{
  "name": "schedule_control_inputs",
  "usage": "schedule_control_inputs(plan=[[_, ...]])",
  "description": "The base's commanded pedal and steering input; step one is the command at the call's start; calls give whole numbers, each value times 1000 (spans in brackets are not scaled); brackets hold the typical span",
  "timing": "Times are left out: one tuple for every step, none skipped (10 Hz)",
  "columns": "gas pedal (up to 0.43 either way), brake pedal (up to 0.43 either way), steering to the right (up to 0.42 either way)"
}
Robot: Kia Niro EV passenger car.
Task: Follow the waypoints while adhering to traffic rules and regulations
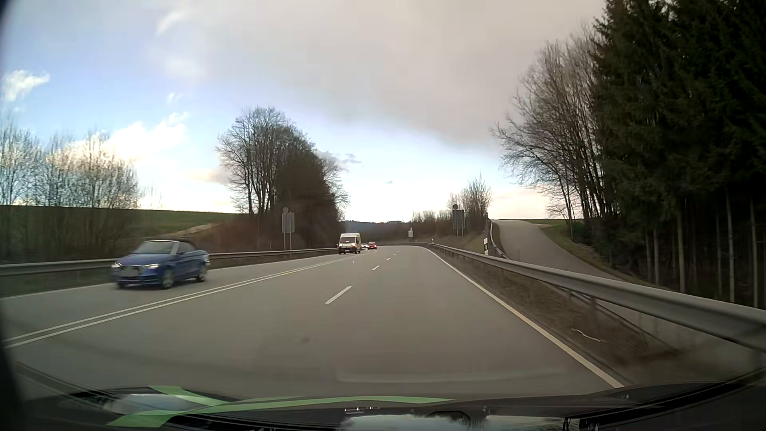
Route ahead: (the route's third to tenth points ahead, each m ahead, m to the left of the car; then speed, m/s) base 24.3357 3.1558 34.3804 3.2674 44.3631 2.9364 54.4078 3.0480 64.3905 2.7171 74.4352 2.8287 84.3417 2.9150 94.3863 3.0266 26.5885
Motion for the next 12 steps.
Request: schedule_control_inputs(plan=[[177, 0, 3], [177, 0, 2], [177, 0, 1], [177, 0, 1], [177, 0, 1], [177, 0, 1], [177, 0, 0], [177, 0, 0], [177, 0, 0], [169, 0, 0], [169, 0, 0], [169, 0, 0]])
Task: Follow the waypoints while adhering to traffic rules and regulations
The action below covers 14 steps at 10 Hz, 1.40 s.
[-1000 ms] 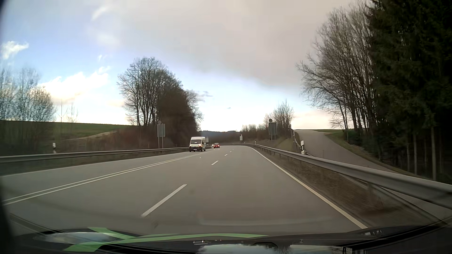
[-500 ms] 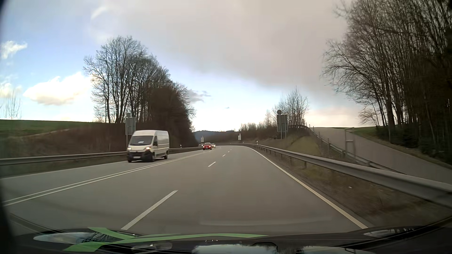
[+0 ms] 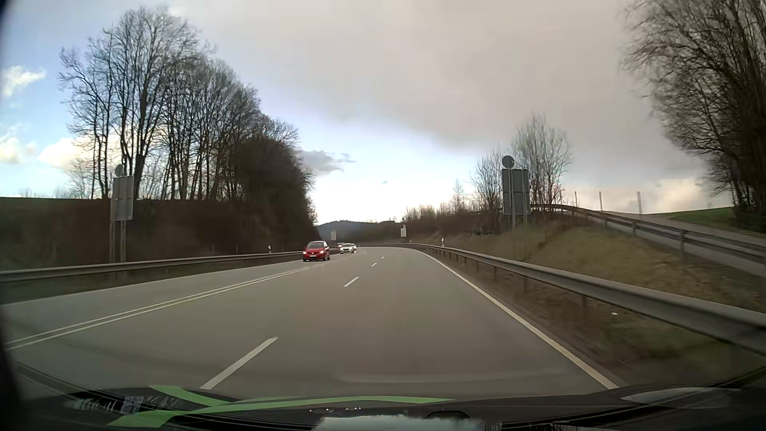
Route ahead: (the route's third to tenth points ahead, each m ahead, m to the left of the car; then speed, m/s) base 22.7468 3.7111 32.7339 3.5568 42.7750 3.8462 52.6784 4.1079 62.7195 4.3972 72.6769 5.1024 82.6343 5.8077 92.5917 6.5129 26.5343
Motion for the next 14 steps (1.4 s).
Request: schedule_control_inputs(plan=[[169, 0, -1], [169, 0, -3], [169, 0, -4], [169, 0, -6], [157, 0, -9], [157, 0, -10], [157, 0, -9], [157, 0, -10], [150, 0, -10], [150, 0, -9], [150, 0, -10], [150, 0, -9], [138, 0, -9], [138, 0, -10]])
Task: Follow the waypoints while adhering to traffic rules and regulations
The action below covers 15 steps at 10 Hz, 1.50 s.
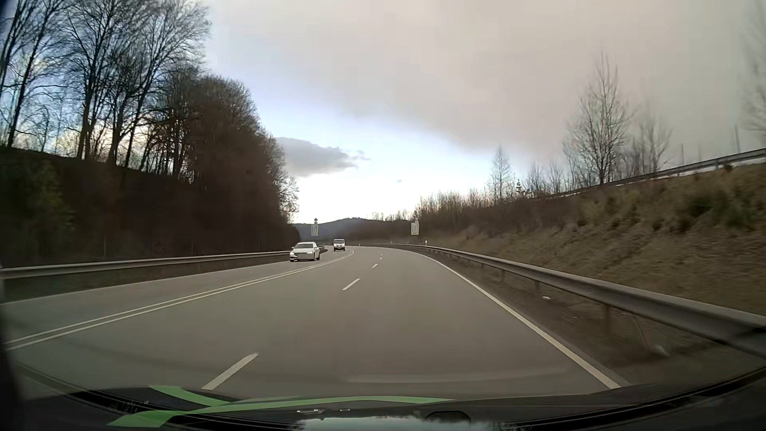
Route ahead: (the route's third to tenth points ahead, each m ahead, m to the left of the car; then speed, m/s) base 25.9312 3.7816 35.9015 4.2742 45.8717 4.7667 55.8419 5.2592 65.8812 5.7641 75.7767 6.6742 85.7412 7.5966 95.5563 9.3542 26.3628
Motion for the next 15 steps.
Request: schedule_control_inputs(plan=[[138, 0, -10], [138, 0, -9], [138, 0, -9], [138, 0, -9], [138, 0, -9], [130, 0, -8], [130, 0, -9], [130, 0, -9], [130, 0, -9], [130, 0, -9], [130, 0, -8], [130, 0, -9], [130, 0, -9], [118, 0, -9], [118, 0, -10]])
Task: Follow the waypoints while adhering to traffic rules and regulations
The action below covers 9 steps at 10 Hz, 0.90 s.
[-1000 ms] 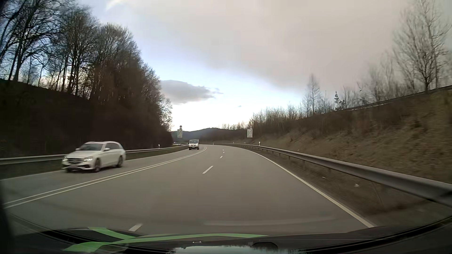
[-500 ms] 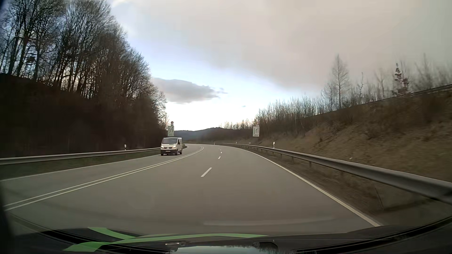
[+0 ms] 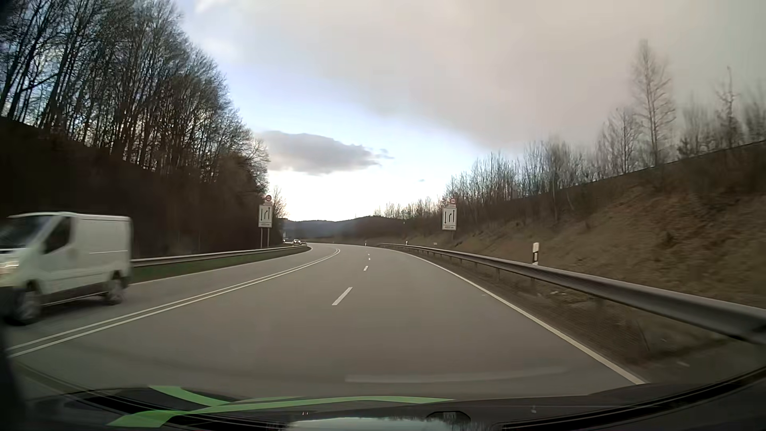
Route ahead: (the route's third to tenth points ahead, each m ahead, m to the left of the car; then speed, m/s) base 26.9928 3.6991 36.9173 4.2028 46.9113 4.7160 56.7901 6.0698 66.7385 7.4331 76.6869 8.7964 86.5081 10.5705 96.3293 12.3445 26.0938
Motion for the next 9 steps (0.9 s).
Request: schedule_control_inputs(plan=[[118, 0, -11], [118, 0, -11], [118, 0, -12], [118, 0, -13], [118, 0, -14], [118, 0, -15], [118, 0, -15], [118, 0, -16], [118, 0, -16]])
